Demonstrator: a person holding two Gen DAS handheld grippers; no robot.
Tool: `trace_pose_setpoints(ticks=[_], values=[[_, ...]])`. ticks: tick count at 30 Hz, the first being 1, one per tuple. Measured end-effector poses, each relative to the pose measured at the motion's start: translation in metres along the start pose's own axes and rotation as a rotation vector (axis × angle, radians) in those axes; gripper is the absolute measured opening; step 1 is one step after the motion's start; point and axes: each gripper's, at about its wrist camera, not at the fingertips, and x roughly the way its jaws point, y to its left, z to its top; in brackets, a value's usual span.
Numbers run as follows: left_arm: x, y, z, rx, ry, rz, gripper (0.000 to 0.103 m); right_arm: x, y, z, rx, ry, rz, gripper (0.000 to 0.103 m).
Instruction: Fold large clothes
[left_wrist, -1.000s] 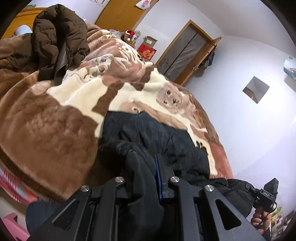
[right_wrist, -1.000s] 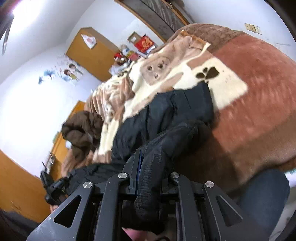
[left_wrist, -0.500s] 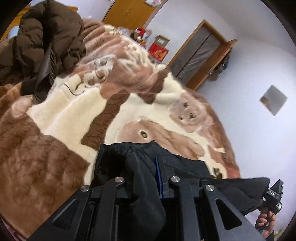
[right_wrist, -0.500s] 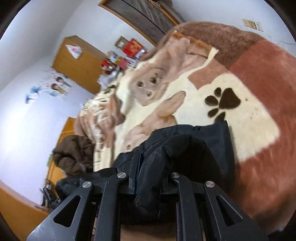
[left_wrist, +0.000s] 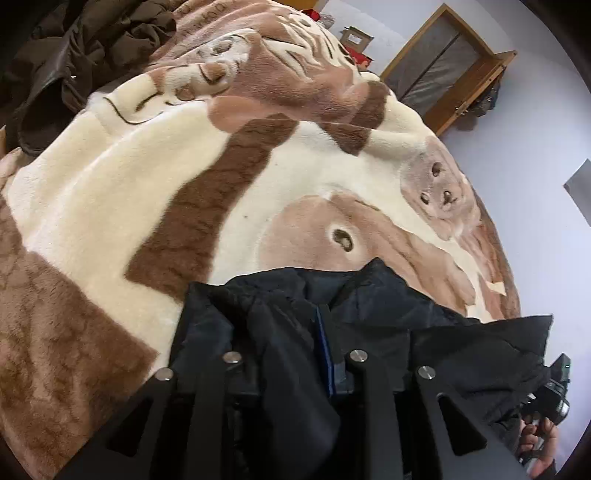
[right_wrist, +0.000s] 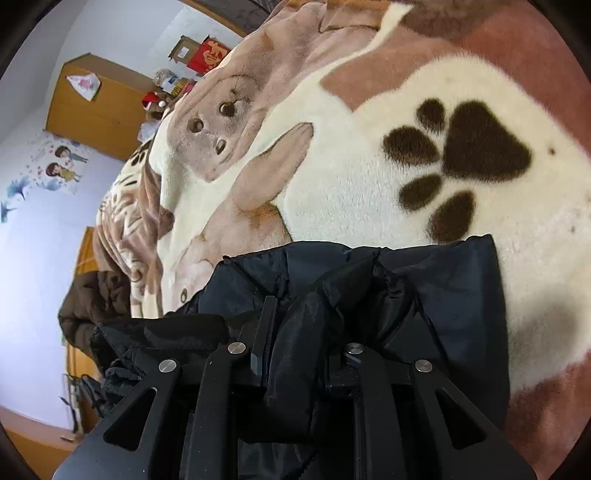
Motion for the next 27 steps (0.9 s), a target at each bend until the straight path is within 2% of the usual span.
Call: trace_pose_setpoints(ticks=[2, 4, 6, 8, 11, 13, 16, 18, 20, 23, 27], values=[[-0.009, 0.001, 0.002, -0.014, 0.014, -0.026, 0.029, -0.010, 0.004, 0.001, 0.002, 0.000, 0.028, 0.025], [-0.021, 0.004, 0.009, -0.040, 0.017, -0.066, 0.036, -0.028, 0.012, 0.003, 0.000, -0.017, 0.091, 0.035], [-0.039, 0.003, 0.016, -0.054, -0.009, -0.108, 0.045, -0.051, 0.021, 0.006, -0.006, -0.049, 0.173, 0.053], [-0.059, -0.002, 0.023, -0.048, -0.049, -0.141, 0.055, -0.067, 0.033, 0.006, -0.032, -0.076, 0.191, 0.054], [-0.079, -0.009, 0.031, -0.038, -0.084, -0.142, 0.059, -0.081, 0.051, 0.002, -0.096, -0.108, 0.151, 0.054], [-0.085, -0.010, 0.035, -0.048, -0.103, -0.155, 0.062, -0.088, 0.056, -0.001, -0.105, -0.134, 0.159, 0.054], [-0.086, -0.005, 0.038, -0.081, -0.115, -0.171, 0.065, -0.090, 0.046, 0.004, -0.010, -0.158, 0.230, 0.054], [-0.080, -0.002, 0.040, -0.082, -0.117, -0.159, 0.069, -0.076, 0.032, 0.009, 0.063, -0.137, 0.251, 0.058], [-0.069, 0.000, 0.039, -0.064, -0.132, -0.091, 0.082, -0.062, 0.022, 0.011, 0.104, -0.107, 0.202, 0.058], [-0.050, 0.004, 0.035, -0.048, -0.073, -0.046, 0.082, -0.065, 0.023, 0.006, 0.039, -0.161, 0.108, 0.058], [-0.060, -0.001, 0.027, 0.007, -0.108, -0.005, 0.082, -0.080, 0.054, -0.007, -0.178, -0.248, -0.036, 0.058]])
